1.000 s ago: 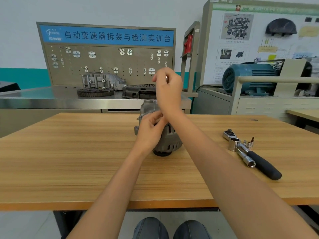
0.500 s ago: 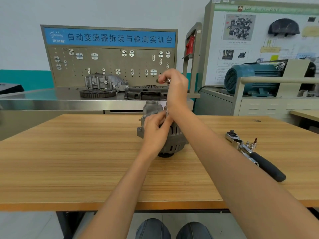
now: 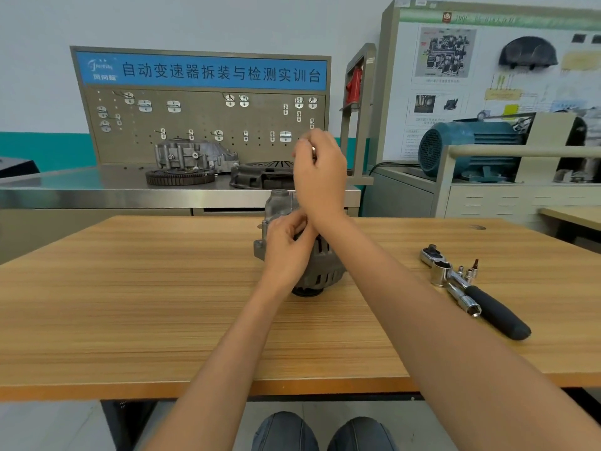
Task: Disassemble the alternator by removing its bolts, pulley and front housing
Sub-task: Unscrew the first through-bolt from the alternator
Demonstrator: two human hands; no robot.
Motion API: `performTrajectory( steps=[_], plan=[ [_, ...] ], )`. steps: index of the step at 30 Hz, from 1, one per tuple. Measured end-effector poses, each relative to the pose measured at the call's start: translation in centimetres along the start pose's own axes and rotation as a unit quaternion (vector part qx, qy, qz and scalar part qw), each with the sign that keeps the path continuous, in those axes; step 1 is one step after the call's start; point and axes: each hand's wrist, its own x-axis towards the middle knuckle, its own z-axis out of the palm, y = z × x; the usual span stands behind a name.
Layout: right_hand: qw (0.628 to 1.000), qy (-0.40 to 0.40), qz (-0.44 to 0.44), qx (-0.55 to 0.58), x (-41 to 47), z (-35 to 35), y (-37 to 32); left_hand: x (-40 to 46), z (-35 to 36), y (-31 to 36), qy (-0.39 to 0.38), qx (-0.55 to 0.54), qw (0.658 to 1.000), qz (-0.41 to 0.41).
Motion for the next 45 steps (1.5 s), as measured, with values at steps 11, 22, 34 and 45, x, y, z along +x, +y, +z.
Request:
performTrajectory(
  steps=[11, 22, 34, 45],
  plan=[
    [0.986, -0.024, 0.086, 0.143, 0.2, -0.3, -1.1, 0.1, -0.7, -0.2, -0.028, -0.014, 1.000, 0.000],
    [0.977, -0.041, 0.123, 0.168, 0.9, -0.3, -1.3, 0.3, -0.6, -0.3, -0.049, -0.021, 0.999, -0.009],
    [0.980, 0.099, -0.080, -0.150, -0.9, 0.7, -0.2, 0.2, -0.4, -0.8, -0.013, -0.017, 0.999, -0.034],
    [0.940, -0.053, 0.190, 0.278, 1.3, -0.2, -1.4, 0.3, -1.0, 0.2, -0.059, -0.036, 0.997, -0.024]
  ],
)
